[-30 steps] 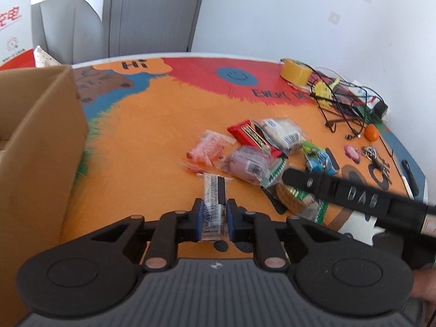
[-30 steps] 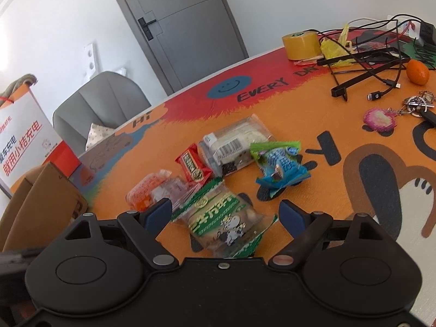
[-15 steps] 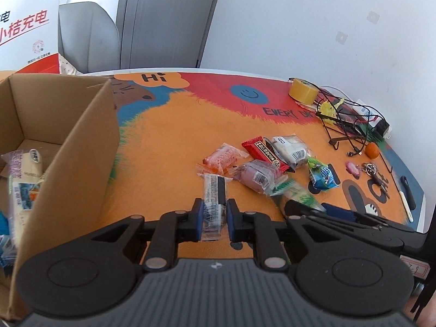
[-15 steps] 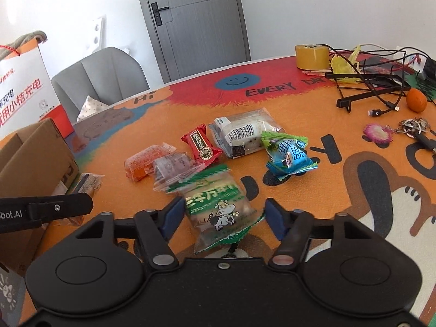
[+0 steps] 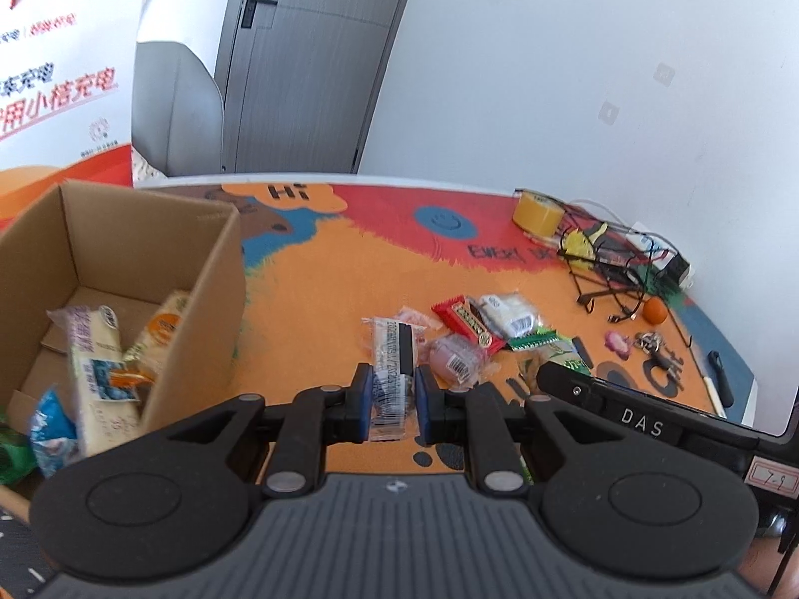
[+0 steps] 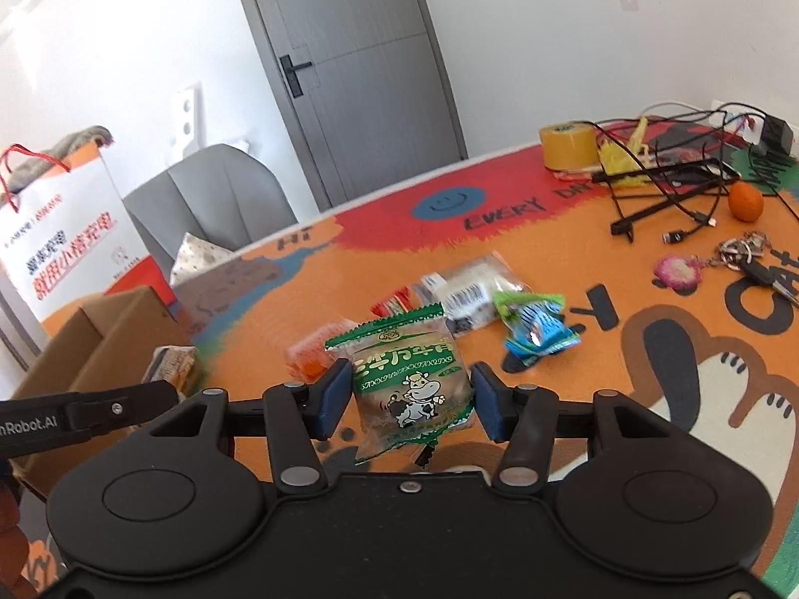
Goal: Organize snacks
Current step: 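Carry both snacks toward the cardboard box and lower them inside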
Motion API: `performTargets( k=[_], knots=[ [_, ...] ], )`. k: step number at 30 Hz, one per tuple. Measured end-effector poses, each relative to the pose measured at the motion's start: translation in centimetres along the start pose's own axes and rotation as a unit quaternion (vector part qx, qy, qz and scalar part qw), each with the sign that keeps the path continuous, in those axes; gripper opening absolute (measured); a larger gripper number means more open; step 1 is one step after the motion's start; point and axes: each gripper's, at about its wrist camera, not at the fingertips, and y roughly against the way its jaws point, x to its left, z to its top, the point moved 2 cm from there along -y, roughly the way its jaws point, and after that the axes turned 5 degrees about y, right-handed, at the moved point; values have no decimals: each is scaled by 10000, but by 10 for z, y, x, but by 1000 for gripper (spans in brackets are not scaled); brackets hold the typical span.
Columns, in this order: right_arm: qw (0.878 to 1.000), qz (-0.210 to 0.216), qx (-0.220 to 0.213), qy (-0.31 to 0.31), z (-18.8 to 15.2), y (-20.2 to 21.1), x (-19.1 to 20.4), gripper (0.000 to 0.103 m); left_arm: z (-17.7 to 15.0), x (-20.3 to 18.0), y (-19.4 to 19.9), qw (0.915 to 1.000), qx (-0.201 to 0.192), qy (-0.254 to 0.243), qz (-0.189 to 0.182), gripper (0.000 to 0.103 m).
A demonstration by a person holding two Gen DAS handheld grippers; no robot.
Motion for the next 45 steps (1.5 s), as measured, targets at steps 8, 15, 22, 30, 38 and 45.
performTargets(
  k=[8, 15, 22, 30, 38, 45],
  knots=[
    [9986, 414, -243, 205, 20, 12, 39, 52, 15, 14, 36, 9992, -370, 58, 113, 17],
    [9957, 764, -394, 349, 31, 16, 80, 52, 25, 40, 66, 9975, -611, 106, 330, 17],
    [9920, 1079, -320, 568, 33, 7, 125, 52, 30, 81, 81, 9947, -704, 375, 649, 17],
    [9897, 1226, -206, 704, 32, -4, 158, 52, 32, 118, 86, 9925, -683, 565, 846, 17],
    [9869, 1365, -116, 849, 35, -9, 184, 52, 36, 145, 76, 9926, -381, 663, 948, 17],
    [9826, 1554, 5, 1014, 38, -18, 211, 52, 43, 159, 80, 9923, -344, 732, 937, 22]
  ],
)
